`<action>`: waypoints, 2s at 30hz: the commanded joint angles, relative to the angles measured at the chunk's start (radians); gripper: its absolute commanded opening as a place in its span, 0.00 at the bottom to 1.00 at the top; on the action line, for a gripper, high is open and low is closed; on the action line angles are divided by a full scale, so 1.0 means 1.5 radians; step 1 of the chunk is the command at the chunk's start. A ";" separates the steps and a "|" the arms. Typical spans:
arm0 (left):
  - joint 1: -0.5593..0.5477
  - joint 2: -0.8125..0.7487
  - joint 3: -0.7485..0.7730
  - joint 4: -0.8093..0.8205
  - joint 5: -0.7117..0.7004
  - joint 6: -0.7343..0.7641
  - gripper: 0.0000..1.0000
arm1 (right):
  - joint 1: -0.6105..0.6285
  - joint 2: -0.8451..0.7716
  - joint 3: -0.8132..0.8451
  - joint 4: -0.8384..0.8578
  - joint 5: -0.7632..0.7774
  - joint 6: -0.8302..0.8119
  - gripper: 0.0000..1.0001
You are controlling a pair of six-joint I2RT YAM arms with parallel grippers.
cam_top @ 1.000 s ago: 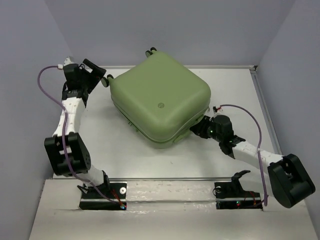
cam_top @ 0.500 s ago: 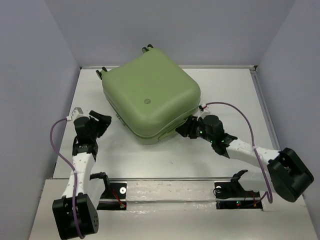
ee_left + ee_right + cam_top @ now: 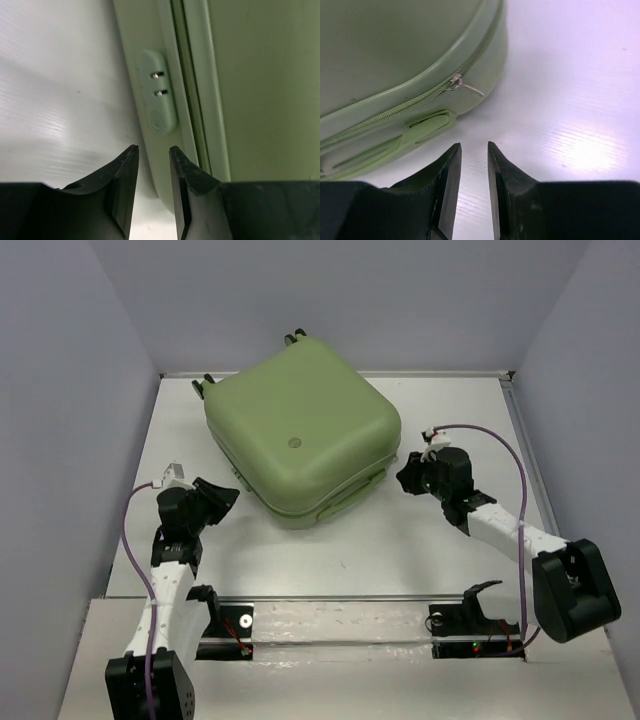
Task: Pack the luggage
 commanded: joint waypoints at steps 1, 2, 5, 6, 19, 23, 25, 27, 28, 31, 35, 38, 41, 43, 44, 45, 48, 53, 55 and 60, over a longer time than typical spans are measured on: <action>-0.048 -0.025 -0.002 -0.003 0.040 0.003 0.41 | 0.005 0.046 0.050 0.058 -0.073 -0.144 0.37; -0.061 -0.027 -0.001 -0.005 0.039 0.004 0.41 | -0.002 0.055 0.050 0.073 -0.050 -0.147 0.42; -0.093 -0.034 -0.001 -0.014 0.029 0.004 0.39 | -0.016 0.075 0.067 0.082 -0.041 -0.174 0.46; -0.114 -0.035 0.002 -0.022 0.018 0.005 0.38 | -0.022 0.097 0.075 0.085 -0.038 -0.188 0.46; -0.157 -0.039 0.014 -0.042 0.003 0.008 0.36 | -0.061 0.202 0.167 0.103 -0.208 -0.287 0.53; -0.162 -0.038 0.013 -0.043 0.001 0.008 0.35 | -0.067 0.206 0.160 0.137 -0.297 -0.273 0.53; -0.165 -0.040 0.012 -0.043 0.000 0.007 0.35 | -0.067 0.209 0.158 0.153 -0.303 -0.268 0.53; -0.167 -0.044 0.012 -0.045 -0.003 0.007 0.35 | -0.067 0.206 0.152 0.175 -0.312 -0.264 0.53; -0.168 -0.045 0.012 -0.045 -0.004 0.006 0.35 | -0.067 0.202 0.143 0.189 -0.319 -0.258 0.53; -0.169 -0.046 0.013 -0.048 -0.005 0.006 0.35 | -0.067 0.185 0.128 0.206 -0.325 -0.251 0.53; -0.172 -0.049 0.014 -0.049 -0.004 0.006 0.35 | -0.067 0.180 0.113 0.230 -0.330 -0.245 0.53; -0.176 -0.050 0.016 -0.052 -0.002 0.007 0.34 | -0.067 0.197 0.128 0.233 -0.336 -0.246 0.53; -0.177 -0.054 0.018 -0.055 -0.005 0.007 0.34 | -0.067 0.191 0.118 0.244 -0.345 -0.234 0.53; -0.178 -0.054 0.022 -0.057 -0.007 0.010 0.34 | -0.067 0.165 0.097 0.257 -0.342 -0.225 0.53; -0.178 -0.054 0.024 -0.057 -0.007 0.011 0.34 | -0.067 0.157 0.090 0.262 -0.335 -0.218 0.52; -0.178 -0.052 0.026 -0.058 -0.007 0.012 0.34 | -0.067 0.151 0.086 0.272 -0.328 -0.216 0.51; -0.178 -0.050 0.031 -0.057 -0.004 0.013 0.34 | -0.067 0.165 0.095 0.273 -0.309 -0.211 0.39; -0.180 -0.061 0.031 -0.053 0.000 0.006 0.34 | -0.067 0.178 0.099 0.299 -0.296 -0.187 0.20; -0.180 -0.052 0.032 -0.045 0.008 0.004 0.34 | -0.067 0.178 0.089 0.317 -0.298 -0.160 0.08; -0.193 -0.033 0.032 -0.019 0.017 -0.007 0.34 | -0.067 0.180 0.066 0.316 -0.289 -0.139 0.07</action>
